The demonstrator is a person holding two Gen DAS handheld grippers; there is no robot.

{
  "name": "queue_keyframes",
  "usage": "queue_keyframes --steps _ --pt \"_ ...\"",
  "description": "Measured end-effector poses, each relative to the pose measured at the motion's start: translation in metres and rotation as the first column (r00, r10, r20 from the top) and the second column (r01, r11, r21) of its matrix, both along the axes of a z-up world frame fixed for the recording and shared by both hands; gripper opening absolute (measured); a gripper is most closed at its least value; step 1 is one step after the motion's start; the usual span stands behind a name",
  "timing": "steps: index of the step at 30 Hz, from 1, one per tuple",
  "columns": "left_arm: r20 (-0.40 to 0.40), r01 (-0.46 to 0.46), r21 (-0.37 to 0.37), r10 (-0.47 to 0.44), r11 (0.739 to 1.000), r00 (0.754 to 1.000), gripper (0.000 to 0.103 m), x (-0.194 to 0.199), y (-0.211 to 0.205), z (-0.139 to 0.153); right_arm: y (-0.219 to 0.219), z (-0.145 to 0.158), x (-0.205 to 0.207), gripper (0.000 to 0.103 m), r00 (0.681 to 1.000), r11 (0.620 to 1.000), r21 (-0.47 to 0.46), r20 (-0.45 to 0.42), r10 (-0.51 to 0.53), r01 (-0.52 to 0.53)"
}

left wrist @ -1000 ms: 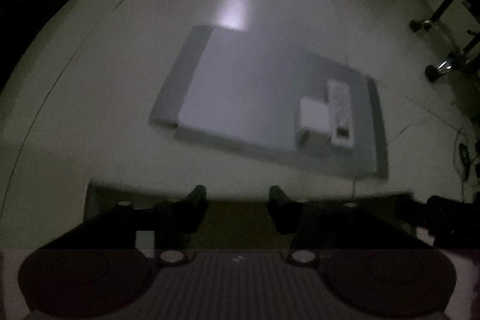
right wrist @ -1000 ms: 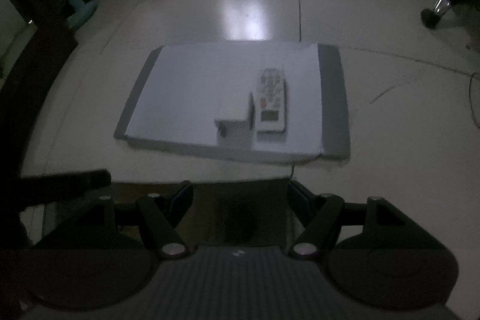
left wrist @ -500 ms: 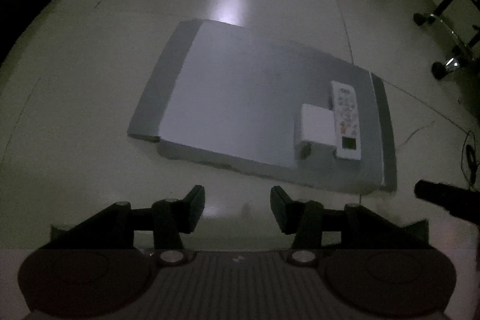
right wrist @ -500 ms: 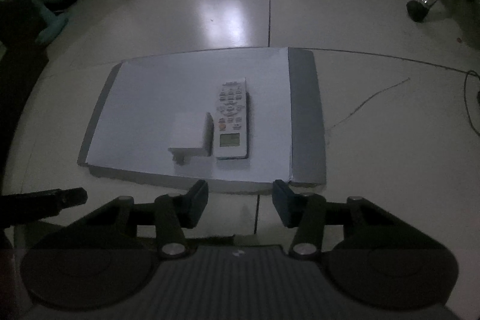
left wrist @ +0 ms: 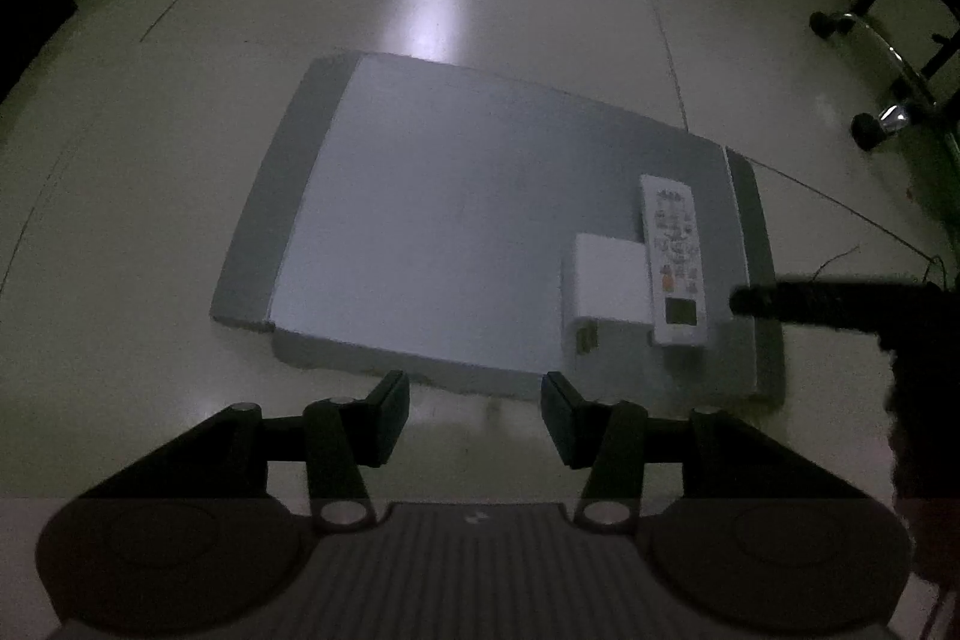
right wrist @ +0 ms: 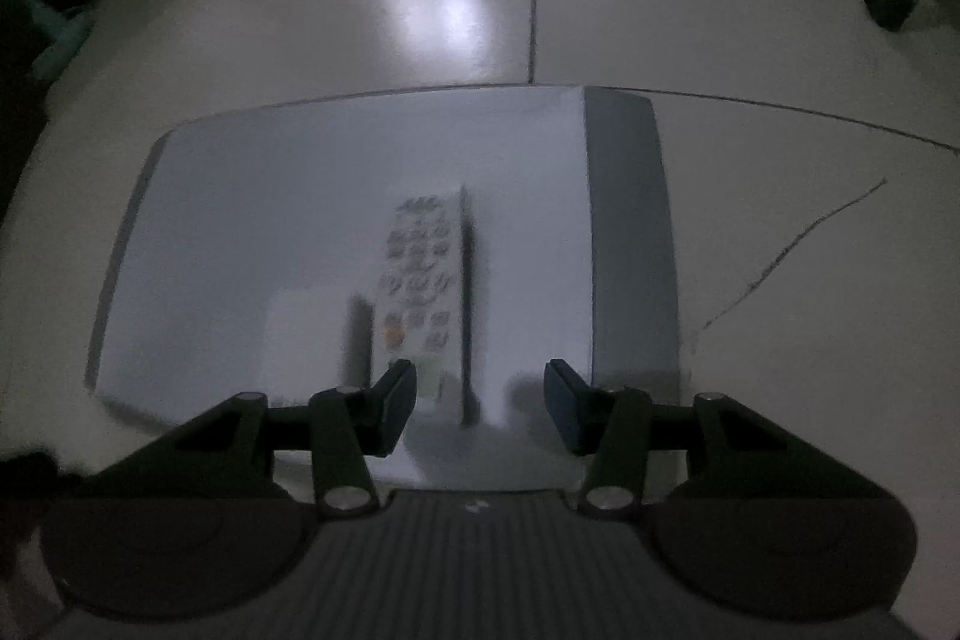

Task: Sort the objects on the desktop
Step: 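Grasp the white TV remote with the right tool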

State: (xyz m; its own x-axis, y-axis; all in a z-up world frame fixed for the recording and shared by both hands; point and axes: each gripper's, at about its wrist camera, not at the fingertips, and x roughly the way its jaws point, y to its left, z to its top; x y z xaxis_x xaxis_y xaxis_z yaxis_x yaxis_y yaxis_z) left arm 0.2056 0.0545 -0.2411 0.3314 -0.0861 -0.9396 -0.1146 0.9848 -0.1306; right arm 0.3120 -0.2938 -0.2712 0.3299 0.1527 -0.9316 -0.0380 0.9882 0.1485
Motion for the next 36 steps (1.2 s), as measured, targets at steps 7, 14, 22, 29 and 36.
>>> queue_keyframes --steps 7,14,22,29,36 --pt "-0.017 0.025 -0.024 -0.025 0.999 1.000 0.045 -0.015 0.003 -0.001 0.011 -0.011 0.023 0.052 1.000 0.999 -0.049 -0.017 0.012 -0.013" --pt "-0.055 0.029 -0.050 -0.032 0.998 0.998 0.045 -0.030 0.007 -0.010 0.029 -0.021 0.041 0.052 0.999 0.996 -0.076 -0.038 0.034 -0.037" --pt "-0.061 0.006 -0.072 -0.010 0.997 0.998 0.045 -0.037 0.021 -0.014 0.044 -0.031 0.039 0.055 0.996 0.994 -0.084 -0.065 0.062 -0.068" --pt "-0.038 -0.001 -0.079 -0.002 0.997 0.999 0.047 -0.036 0.028 -0.004 0.053 -0.036 0.039 0.056 0.993 0.984 -0.146 -0.072 0.092 -0.102" --pt "-0.018 0.042 -0.053 -0.043 0.998 0.999 0.057 -0.018 0.017 -0.003 0.048 -0.040 0.031 0.049 0.991 0.978 -0.166 -0.071 0.114 -0.125"
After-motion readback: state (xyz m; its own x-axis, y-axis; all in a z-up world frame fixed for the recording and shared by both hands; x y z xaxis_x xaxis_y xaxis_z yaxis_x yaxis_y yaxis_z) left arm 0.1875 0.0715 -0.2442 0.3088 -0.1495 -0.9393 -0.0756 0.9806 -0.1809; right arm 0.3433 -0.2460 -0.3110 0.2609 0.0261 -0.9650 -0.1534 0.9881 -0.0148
